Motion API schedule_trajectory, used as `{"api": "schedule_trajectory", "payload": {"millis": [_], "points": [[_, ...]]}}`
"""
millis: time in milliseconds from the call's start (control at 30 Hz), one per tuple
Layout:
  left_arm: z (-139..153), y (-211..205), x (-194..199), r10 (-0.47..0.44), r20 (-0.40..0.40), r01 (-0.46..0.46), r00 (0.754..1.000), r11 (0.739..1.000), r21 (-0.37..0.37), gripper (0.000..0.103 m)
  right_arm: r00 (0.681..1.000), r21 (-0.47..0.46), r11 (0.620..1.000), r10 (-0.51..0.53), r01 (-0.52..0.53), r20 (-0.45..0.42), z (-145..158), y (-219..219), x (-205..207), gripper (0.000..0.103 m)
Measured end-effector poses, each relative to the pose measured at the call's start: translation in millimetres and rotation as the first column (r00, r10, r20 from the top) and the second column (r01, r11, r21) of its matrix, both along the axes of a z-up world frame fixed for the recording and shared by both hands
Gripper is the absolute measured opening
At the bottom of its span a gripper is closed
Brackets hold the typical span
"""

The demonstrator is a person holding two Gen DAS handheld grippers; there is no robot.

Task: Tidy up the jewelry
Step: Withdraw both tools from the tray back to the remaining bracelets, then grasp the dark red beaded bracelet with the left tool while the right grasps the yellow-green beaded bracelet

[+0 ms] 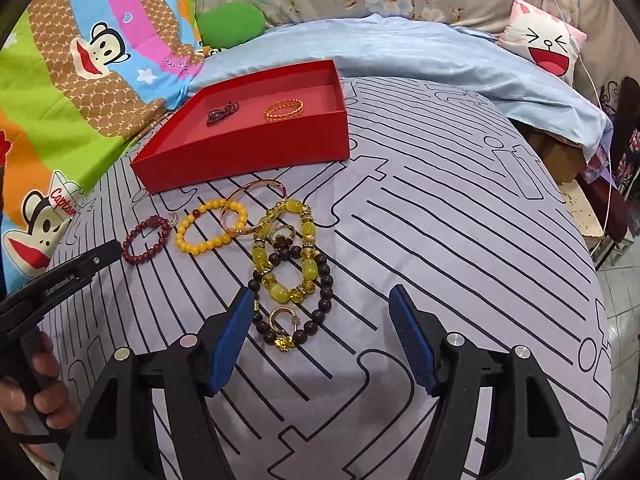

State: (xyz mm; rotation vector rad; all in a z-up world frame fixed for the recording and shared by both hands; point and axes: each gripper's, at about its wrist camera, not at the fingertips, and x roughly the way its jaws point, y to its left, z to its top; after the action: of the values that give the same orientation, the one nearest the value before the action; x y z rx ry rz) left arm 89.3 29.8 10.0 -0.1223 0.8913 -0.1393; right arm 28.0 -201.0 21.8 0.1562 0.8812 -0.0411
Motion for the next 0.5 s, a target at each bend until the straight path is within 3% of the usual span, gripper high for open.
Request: {"api": "schedule_trajectory", "payload": {"millis": [267,400,500], "points": [[-12,-7,19,0.004,-0.013,-0.003,1.0,0.999,0.044,0.031,1.0,0.006,1.0,0.005,-0.005,-0.005,-2,1,9,0.067],[-14,-9,22,-0.003,-0.008,0.004,1.0,0.999,0.044,0.008,1.0,0.005,1.0,0.0,0.0,-0.002,-1,-2,15,0.067],[-13,-9,21,-0.012,-0.007,0.012,1.0,1.0,0.027,0.008,1.0,0.002,1.0,-0.002,0.002,-0.002,-1,-4,20,0.066]]}}
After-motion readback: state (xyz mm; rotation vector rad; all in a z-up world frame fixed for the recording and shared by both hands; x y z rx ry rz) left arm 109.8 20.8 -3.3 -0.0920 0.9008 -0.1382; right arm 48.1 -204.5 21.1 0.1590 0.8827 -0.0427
